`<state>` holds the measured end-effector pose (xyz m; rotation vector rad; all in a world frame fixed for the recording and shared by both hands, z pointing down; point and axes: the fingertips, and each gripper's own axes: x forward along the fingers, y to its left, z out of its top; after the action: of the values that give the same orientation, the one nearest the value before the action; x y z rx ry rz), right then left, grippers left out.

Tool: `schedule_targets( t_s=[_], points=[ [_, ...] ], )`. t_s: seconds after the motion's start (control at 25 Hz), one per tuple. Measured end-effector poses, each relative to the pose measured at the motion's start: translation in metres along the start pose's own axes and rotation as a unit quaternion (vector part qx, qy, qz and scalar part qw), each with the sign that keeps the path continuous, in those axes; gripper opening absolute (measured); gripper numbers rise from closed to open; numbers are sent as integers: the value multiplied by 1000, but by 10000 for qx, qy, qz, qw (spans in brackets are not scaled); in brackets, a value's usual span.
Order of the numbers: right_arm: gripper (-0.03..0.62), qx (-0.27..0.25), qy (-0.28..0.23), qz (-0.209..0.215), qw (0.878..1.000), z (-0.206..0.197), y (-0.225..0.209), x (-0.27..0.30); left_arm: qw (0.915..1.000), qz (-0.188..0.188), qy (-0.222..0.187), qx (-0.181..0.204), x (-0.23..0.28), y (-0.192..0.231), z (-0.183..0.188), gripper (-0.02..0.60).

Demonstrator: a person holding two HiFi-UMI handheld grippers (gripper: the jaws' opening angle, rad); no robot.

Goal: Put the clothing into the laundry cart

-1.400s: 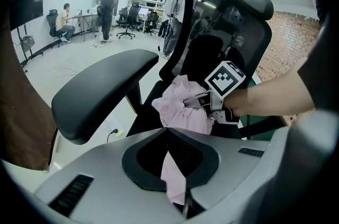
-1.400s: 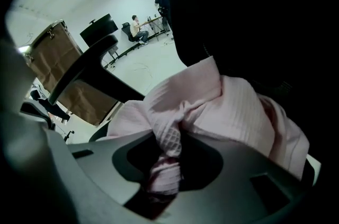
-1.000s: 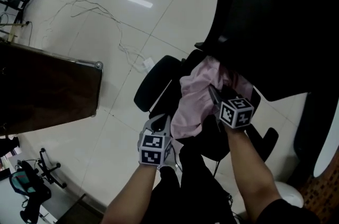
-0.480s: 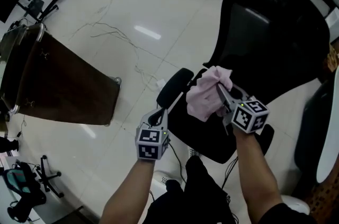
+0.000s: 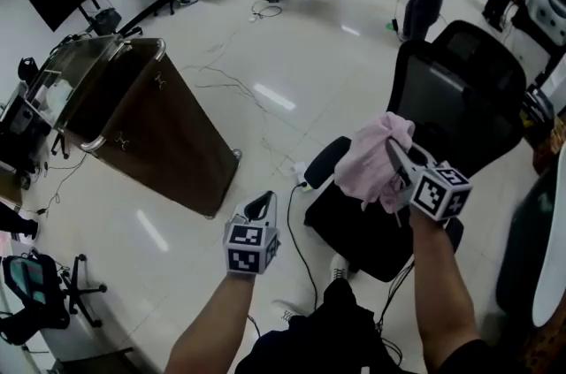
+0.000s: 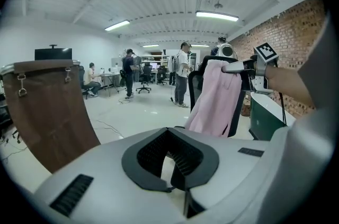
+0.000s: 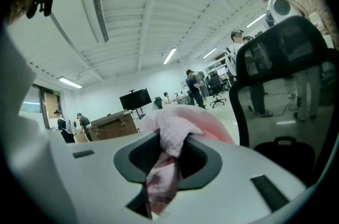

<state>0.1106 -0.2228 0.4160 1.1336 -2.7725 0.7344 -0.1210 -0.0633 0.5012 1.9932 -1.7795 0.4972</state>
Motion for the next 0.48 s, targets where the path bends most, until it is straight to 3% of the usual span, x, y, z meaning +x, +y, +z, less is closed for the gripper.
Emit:
schedule_targets(
  t_s=[0.36,0.48],
  points=[
    [72,-355,-259,609,9972,45,109,10,9977,300,-595,-121,-69,36,30,0],
    [67,-149,-289,919,9952,46,138,17,9962,435,-742,-164,-88,52,37,0]
  ],
)
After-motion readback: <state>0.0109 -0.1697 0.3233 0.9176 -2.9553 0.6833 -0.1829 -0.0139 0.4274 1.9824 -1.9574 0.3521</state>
